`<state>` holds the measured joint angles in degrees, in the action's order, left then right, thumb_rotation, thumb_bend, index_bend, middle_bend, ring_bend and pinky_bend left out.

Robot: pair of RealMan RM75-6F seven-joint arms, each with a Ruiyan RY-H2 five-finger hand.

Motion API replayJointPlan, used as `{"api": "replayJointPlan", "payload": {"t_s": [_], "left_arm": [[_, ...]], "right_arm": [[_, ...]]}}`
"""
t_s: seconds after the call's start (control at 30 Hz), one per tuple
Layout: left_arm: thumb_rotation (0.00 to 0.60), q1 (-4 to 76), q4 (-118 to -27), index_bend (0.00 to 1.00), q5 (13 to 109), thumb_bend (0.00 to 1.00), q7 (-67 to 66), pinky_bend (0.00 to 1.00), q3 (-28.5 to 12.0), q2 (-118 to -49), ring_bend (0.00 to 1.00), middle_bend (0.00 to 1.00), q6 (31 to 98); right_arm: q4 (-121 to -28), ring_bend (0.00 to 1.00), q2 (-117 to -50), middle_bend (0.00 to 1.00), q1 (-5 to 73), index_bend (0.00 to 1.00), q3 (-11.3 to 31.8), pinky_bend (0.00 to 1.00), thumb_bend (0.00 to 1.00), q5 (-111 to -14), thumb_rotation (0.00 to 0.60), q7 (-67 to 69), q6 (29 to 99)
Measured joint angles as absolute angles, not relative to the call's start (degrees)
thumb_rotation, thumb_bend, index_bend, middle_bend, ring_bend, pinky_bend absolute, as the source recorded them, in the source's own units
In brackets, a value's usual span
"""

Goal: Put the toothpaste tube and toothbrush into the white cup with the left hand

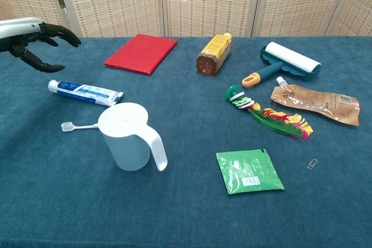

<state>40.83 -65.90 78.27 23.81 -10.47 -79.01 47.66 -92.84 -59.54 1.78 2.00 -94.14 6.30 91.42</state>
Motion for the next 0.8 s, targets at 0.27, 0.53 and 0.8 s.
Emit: {"api": "replayJointPlan", "payload": {"t_s": [0.27,0.53,0.8], "left_arm": [[0.6,43.95,-66.07,0.29,78.02,0.38,11.27,0.15,-9.54,-79.86,0.04,0.2,45.05],[0.6,48.26,-62.06,0.29,73.06,0.38,-5.14,0.15,-9.3,-84.78,0.04,0.19,40.34],[0.6,50.76,-57.04,0.3,65.75,0.38,-12.76,0.15,-9.22,-89.91,0.04,0.19,36.12]], "right_arm": [[-92.6,0.25,-59.45,0.28,1.46,0.19,1.94,0.26,0.22,-94.0,0.6,6.59,91.93],[-91.79,0.25,-59.55,0.28,0.75,0.19,1.78,0.26,0.22,-93.28,0.6,7.35,92.48],[-91.49,0.25,-59.5,0.28,0.3,0.19,1.78,0.26,0.22,-92.83,0.6,7.71,92.8]]}}
